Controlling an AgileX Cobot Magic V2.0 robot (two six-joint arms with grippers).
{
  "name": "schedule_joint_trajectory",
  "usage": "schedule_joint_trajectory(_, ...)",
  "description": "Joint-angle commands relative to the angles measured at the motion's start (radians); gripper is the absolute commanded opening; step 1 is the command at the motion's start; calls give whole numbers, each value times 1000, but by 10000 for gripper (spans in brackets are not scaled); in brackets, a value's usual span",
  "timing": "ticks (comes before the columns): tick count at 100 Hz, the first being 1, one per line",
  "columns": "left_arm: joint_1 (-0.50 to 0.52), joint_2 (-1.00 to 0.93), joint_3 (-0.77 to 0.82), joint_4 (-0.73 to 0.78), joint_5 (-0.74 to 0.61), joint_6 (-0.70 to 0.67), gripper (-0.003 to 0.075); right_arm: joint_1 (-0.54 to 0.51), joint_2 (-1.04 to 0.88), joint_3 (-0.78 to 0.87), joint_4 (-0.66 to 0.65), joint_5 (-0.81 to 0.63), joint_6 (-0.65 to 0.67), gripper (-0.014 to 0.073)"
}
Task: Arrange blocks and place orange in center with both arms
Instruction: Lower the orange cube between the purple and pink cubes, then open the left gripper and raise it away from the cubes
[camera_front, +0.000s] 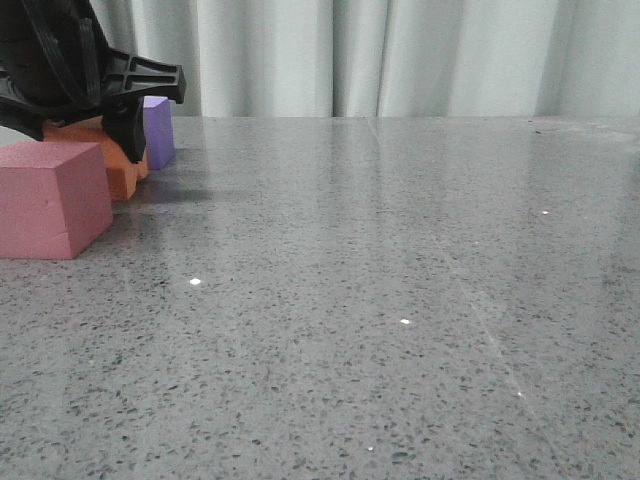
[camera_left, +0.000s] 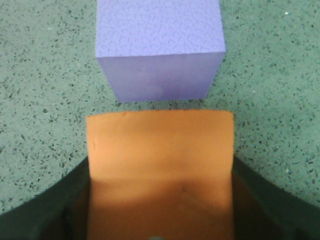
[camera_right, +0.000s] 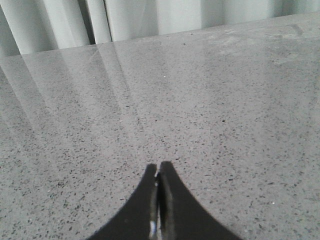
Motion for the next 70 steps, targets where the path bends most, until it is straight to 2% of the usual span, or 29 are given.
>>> schedule_joint_trajectory(1,0,-39,-23,25,-39,-1,349,-5,-24,-13,0,-85,-11,-68)
schedule_joint_trajectory(12,-2,-39,-25,12,-56,-1,615,-5,-24,-13,0,-85,-11,-68)
schedule_joint_trajectory(19,-2,-41,-25,10,-56,-1,713,-5,-24,-13,0,-85,-11,-68)
schedule_joint_trajectory(46,-2,-74,-25,10,-48,1,692,-5,-24,-13,0,-85,-11,-68)
schedule_joint_trajectory(70,-4,-254,-25,5,8,61,692,-5,-24,-13,0,-85,-11,-68)
